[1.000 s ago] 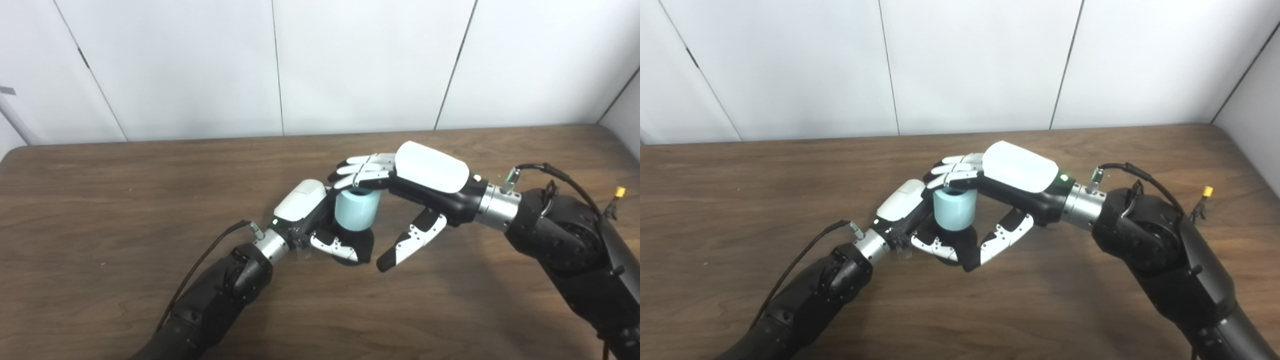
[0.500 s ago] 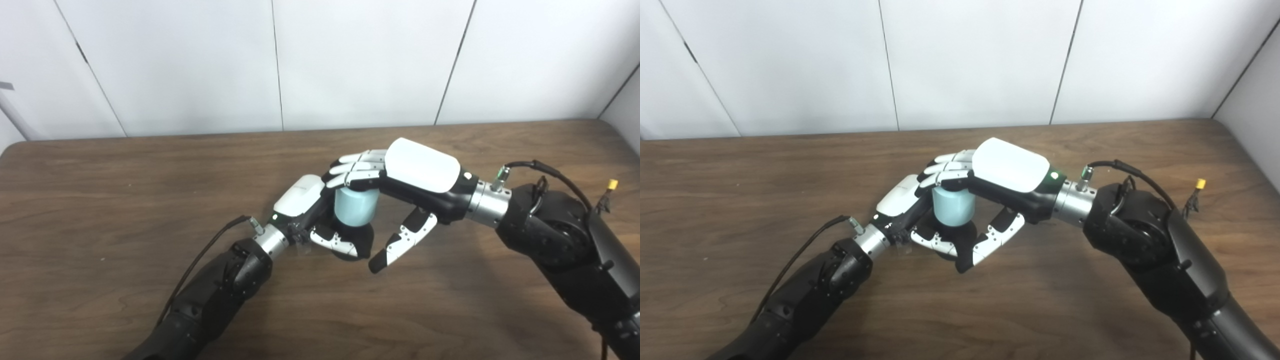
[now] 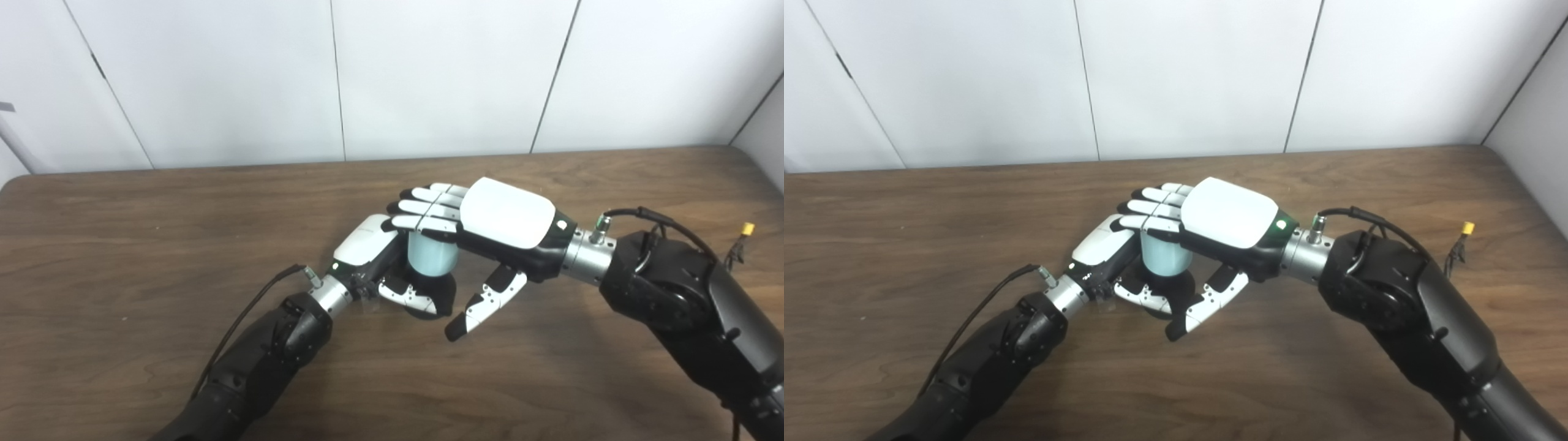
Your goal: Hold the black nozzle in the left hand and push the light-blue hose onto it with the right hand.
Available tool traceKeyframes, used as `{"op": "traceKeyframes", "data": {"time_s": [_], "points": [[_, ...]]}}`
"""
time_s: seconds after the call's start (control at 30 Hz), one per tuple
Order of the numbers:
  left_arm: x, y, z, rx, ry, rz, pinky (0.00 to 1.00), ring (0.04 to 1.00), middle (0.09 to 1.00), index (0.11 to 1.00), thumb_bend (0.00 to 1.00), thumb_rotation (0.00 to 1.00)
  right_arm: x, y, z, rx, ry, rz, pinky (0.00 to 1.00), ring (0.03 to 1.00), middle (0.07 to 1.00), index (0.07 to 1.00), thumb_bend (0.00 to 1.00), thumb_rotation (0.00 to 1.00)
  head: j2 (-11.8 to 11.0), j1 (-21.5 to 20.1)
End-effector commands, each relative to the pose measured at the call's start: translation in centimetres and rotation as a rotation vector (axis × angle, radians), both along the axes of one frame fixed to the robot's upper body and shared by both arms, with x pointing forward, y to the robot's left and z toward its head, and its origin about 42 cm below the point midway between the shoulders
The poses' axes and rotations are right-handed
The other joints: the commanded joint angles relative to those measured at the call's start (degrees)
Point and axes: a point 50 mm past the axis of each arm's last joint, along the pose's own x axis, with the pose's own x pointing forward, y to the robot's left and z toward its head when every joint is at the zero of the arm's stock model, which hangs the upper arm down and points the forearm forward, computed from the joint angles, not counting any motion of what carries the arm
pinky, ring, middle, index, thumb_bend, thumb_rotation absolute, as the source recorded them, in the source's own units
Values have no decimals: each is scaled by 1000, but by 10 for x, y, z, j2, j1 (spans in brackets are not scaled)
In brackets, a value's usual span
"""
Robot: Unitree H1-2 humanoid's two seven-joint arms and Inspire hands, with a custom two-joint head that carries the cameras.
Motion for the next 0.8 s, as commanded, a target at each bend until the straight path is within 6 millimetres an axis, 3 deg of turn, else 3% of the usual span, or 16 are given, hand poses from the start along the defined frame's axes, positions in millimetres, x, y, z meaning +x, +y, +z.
{"op": "traceKeyframes", "data": {"time_s": [0.0, 0.4, 0.77], "points": [[-47, 31, -78, 193, 227, 38, 340, 416, 489, 500, 503, 0, -8, -2, -31, -145, 120, 3, 929, 990, 978, 943, 839, 910, 1, 0], [-48, 32, -77, 200, 234, 38, 350, 418, 497, 496, 502, 0, -7, -6, -38, -157, 136, -36, 941, 999, 981, 946, 828, 917, 4, 0], [-47, 31, -77, 205, 232, 36, 353, 418, 496, 495, 503, 0, -11, 1, -31, -98, 150, 25, 935, 977, 960, 927, 821, 905, 5, -2]]}}
